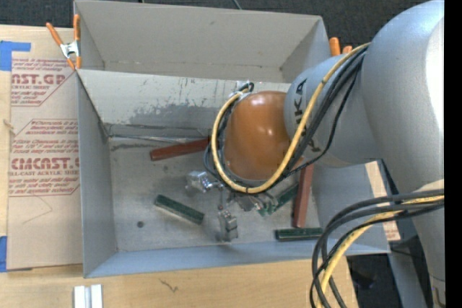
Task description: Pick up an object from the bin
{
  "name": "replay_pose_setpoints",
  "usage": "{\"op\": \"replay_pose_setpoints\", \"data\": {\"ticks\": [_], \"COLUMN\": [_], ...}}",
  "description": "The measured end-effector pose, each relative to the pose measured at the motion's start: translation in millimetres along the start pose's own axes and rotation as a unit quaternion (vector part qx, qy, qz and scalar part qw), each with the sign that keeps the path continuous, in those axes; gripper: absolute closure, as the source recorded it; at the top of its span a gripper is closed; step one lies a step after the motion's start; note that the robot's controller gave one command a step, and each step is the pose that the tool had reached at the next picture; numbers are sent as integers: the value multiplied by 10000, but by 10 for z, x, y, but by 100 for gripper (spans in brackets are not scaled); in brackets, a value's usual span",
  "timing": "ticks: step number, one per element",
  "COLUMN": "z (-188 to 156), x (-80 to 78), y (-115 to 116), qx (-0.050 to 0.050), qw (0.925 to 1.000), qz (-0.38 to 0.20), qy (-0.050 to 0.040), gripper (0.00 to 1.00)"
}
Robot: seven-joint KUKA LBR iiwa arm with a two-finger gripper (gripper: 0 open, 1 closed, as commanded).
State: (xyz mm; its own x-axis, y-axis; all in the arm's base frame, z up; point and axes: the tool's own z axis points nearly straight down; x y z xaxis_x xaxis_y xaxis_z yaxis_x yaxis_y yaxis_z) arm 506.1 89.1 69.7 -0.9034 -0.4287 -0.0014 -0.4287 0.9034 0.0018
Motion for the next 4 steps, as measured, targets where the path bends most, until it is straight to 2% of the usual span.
{"op": "replay_pose_setpoints", "data": {"ticks": [1,2,3,4], "z": [1,-7,-14,-17], "x": [-204,-366,-309,-296], "y": [411,654,449,396], "qx": [5,2,6,4], "qw": [9996,9996,9997,9997], "qz": [273,266,239,231], "qy": [0,4,8,7], "gripper": [0,100,0,100]}}
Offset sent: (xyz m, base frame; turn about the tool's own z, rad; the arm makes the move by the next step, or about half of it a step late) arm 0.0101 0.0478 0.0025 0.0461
